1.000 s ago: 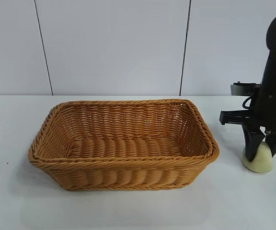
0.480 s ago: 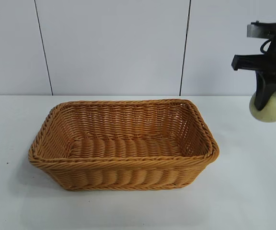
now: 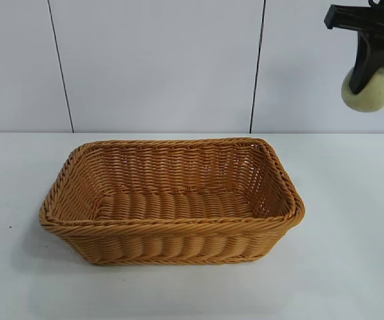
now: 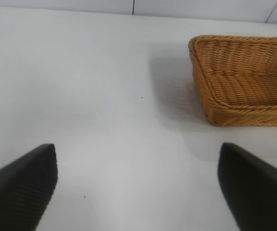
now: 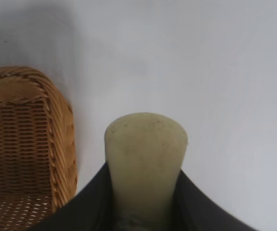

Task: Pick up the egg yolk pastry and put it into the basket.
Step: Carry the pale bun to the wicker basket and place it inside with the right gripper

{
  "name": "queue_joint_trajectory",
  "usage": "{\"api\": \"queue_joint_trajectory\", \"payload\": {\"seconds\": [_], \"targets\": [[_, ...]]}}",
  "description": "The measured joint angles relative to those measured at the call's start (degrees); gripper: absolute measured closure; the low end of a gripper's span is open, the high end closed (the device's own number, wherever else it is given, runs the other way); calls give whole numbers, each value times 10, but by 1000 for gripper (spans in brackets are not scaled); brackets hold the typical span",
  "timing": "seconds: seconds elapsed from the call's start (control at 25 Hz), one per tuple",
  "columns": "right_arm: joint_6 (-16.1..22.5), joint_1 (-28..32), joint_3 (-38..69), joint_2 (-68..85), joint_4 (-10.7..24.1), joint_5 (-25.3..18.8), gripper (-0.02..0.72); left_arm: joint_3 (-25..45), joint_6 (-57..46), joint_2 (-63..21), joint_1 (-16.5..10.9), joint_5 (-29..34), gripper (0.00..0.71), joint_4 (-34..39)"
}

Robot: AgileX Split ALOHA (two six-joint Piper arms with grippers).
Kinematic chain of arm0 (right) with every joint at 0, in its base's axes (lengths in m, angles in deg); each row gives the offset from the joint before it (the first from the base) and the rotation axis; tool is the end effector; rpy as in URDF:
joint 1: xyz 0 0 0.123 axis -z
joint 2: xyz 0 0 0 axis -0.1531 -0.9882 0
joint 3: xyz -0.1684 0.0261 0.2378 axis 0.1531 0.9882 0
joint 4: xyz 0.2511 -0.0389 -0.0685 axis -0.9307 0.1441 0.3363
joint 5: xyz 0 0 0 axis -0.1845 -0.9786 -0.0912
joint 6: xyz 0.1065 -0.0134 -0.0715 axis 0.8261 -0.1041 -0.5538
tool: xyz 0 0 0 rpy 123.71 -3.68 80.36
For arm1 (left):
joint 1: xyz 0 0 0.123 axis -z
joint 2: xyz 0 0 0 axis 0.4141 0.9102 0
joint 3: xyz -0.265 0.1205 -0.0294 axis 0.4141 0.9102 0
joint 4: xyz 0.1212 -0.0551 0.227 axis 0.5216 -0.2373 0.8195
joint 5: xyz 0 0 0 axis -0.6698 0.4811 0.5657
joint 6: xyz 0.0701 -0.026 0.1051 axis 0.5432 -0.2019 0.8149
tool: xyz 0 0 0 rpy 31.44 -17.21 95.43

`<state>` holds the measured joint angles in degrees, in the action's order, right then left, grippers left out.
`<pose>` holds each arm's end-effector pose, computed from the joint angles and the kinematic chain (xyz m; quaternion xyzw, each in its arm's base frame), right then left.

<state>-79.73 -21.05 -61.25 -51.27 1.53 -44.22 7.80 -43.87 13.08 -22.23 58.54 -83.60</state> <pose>0.3789 0.0901 0.2620 -0.0205 0.9808 0.0666 0.1822 0.0299 -0.0068 0.2668 0.0132 0.8512 -0.0377 0.5232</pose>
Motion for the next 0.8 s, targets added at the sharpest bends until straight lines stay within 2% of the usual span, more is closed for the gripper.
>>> {"api": "queue_joint_trajectory", "payload": {"seconds": [0.32,0.56,0.8], "targets": [[34,-127,0,0,-3,21,526,0,0,0,0,0,44,0],[61,-199,0,-13,-5,73,526,0,0,0,0,0,44,0],[72,-233,0,-80,-7,143,526,0,0,0,0,0,44,0]]}}
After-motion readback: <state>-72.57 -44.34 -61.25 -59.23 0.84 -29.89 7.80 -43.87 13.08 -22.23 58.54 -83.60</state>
